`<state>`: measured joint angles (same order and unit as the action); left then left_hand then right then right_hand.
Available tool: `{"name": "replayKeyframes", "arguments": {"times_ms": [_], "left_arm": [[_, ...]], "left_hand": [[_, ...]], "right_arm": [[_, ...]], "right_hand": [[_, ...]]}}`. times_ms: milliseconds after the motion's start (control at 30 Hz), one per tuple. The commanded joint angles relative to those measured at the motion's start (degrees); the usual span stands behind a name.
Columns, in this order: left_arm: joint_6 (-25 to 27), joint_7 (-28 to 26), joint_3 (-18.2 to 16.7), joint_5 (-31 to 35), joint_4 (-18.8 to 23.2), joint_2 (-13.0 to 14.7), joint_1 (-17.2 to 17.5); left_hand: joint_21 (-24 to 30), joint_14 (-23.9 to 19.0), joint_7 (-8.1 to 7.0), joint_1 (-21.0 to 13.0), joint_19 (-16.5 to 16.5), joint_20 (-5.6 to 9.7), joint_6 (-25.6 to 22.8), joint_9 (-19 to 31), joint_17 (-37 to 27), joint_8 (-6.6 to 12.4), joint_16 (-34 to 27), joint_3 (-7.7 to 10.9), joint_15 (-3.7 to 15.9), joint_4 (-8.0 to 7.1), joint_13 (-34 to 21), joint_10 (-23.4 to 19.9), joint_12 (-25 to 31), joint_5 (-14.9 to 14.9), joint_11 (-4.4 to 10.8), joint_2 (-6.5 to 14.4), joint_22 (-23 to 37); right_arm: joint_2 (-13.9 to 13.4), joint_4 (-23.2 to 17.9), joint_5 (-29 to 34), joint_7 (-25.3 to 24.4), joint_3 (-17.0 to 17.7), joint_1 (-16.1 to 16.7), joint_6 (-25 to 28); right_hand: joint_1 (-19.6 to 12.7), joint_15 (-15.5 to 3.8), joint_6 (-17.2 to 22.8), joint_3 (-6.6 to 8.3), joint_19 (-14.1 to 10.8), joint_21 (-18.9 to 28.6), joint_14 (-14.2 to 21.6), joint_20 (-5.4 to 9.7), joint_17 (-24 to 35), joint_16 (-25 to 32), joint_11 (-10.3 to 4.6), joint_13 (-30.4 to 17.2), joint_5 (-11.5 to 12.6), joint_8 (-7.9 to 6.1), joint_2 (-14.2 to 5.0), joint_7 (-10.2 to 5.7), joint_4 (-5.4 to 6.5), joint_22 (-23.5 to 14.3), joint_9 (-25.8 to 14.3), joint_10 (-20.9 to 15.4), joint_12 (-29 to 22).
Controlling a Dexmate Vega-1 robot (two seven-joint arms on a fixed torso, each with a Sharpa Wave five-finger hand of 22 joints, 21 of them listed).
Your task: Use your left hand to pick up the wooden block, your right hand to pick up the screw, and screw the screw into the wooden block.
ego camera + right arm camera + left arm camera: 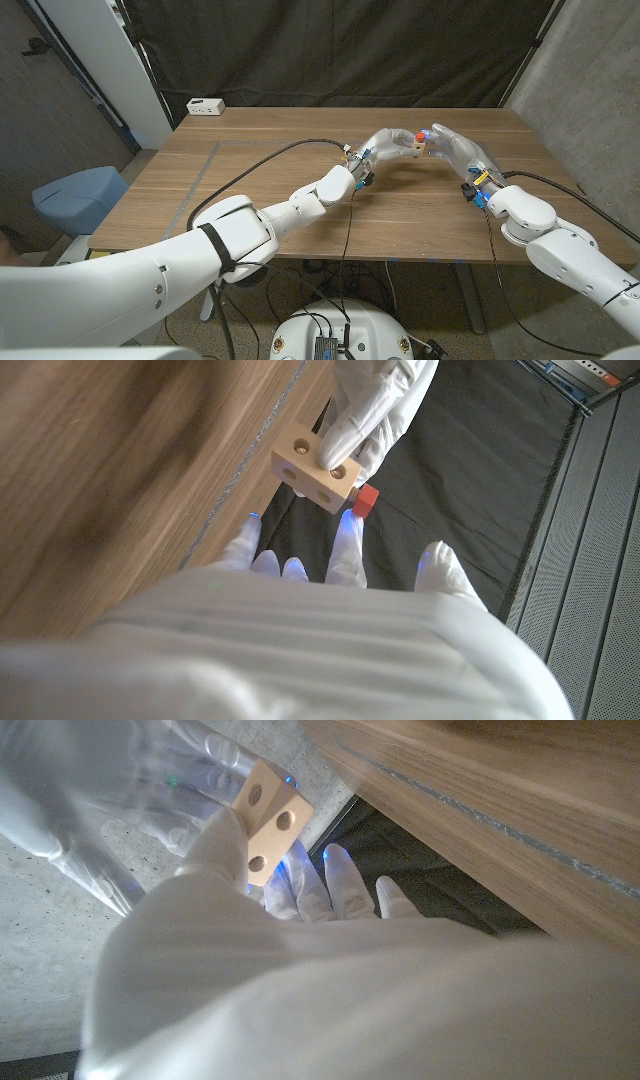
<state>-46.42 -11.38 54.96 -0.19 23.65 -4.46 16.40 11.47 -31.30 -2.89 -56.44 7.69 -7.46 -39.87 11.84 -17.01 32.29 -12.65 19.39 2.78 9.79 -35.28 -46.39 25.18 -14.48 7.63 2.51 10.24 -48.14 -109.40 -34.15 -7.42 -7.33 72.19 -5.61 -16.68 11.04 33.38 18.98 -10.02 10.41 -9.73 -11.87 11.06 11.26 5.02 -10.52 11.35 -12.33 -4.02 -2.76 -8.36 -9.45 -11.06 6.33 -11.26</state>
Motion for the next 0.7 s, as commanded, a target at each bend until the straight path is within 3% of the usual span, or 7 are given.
{"name": "replayKeyframes", "arguments": {"times_ms": [33,700], "left_arm": [[0.5,0.4,0.1,-0.4,-0.4,-0.3,-0.2],[0.0,0.1,0.2,-0.3,0.2,0.1,0.2]], "left_hand": [[0.1,-0.1,-2.98,1.0,0.3,0.32,-11.7,0.2,-0.2,0.48,-0.1,1.3,5.36,-1.03,-1.0,-5.0,3.2,-0.4,4.7,2.0,0.1],[0.1,-0.1,-2.94,1.0,0.3,0.3,-11.8,0.2,-0.2,0.48,-0.2,1.28,5.39,-1.05,-1.0,-5.1,3.2,-0.4,4.7,2.0,0.1]], "right_arm": [[-0.1,-1.0,-0.1,-1.2,1.0,1.5,0.5],[-0.1,-1.8,-0.2,-1.0,1.7,2.9,0.2]], "right_hand": [[0.1,0.04,0.7,0.42,-0.4,0.4,0.3,-0.12,0.2,0.2,-0.21,-0.2,0.0,-0.36,-0.5,0.23,0.1,-0.3,-0.2,-0.3,-0.3],[-0.1,-0.12,3.2,0.53,-0.8,0.5,1.0,-0.14,0.1,0.5,-0.36,-0.1,-0.1,-0.83,-0.54,0.66,-0.03,-0.2,-0.2,-1.9,-0.7]]}}
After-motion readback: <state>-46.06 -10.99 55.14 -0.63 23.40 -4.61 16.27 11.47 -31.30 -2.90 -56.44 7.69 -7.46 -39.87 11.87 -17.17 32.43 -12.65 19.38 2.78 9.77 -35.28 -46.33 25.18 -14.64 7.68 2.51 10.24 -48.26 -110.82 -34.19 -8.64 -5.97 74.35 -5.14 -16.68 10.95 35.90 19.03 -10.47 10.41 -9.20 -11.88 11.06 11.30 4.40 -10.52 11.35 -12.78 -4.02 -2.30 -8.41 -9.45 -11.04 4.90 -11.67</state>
